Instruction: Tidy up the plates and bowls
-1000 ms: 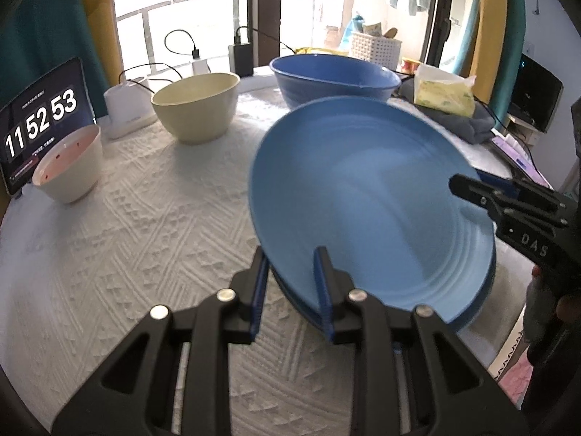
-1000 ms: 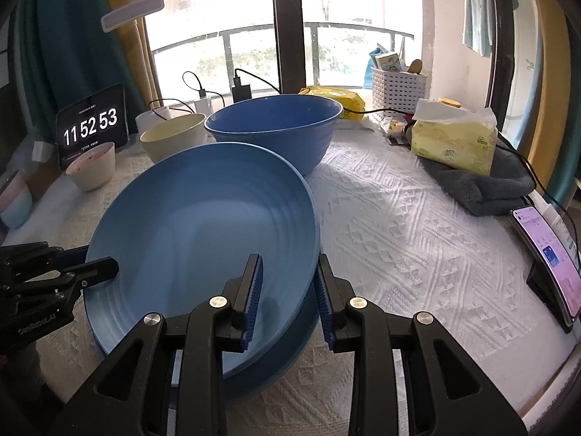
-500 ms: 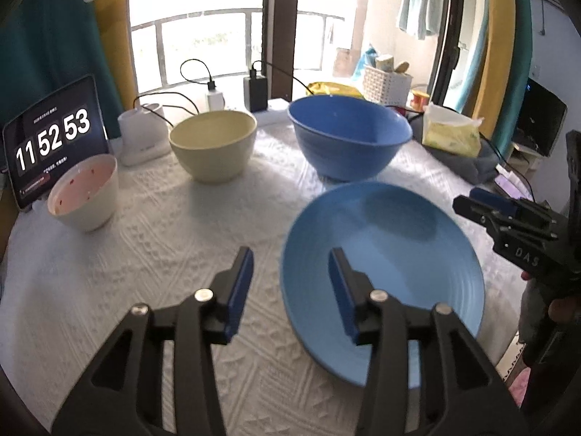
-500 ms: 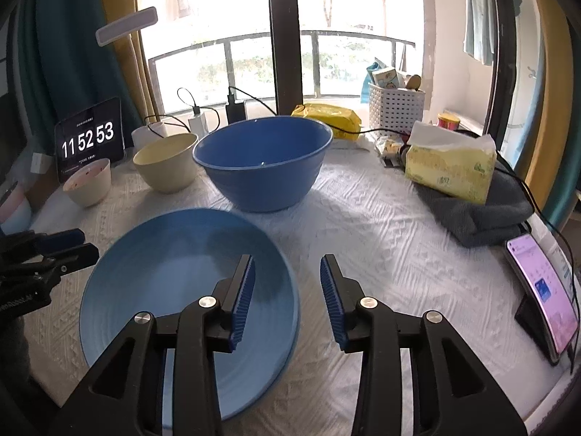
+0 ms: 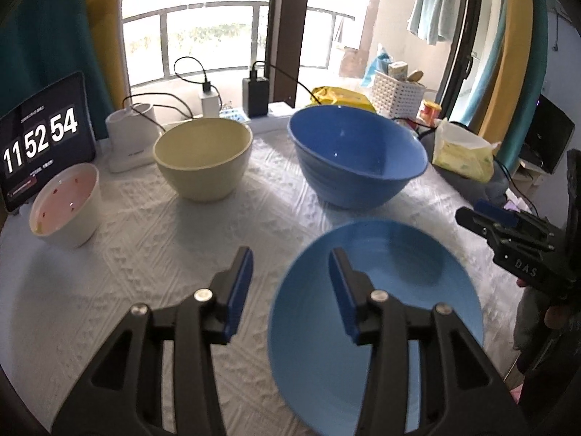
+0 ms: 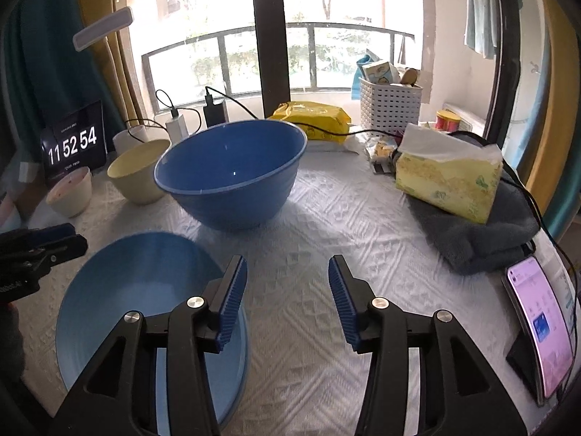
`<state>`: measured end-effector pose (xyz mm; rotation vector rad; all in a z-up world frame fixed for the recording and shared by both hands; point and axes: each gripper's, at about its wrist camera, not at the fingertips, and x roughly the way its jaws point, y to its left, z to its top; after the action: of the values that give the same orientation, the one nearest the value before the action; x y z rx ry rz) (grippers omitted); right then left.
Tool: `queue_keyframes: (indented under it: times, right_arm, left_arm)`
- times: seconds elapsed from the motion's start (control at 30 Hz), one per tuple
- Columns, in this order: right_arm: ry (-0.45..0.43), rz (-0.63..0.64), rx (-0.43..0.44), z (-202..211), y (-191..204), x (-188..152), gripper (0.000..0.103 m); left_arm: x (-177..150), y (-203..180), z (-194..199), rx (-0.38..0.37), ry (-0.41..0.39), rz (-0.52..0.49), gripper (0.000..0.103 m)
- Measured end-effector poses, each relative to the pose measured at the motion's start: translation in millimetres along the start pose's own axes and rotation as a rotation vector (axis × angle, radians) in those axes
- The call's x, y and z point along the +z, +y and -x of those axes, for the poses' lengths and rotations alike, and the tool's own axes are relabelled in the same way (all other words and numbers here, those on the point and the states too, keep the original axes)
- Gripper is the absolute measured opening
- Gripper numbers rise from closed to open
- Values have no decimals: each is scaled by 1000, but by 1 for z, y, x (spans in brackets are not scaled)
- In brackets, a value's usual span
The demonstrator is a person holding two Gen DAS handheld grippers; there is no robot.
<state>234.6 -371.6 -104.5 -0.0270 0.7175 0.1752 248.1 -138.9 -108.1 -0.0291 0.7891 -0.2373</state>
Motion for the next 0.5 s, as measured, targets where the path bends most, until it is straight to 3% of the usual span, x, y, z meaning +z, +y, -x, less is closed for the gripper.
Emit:
queue_keyframes:
  times: [0.5]
  right_arm:
    - [-49,-20,55,-31,-9,55,50]
  left_arm:
    - [59,-19,-34,-62,-42,6,45]
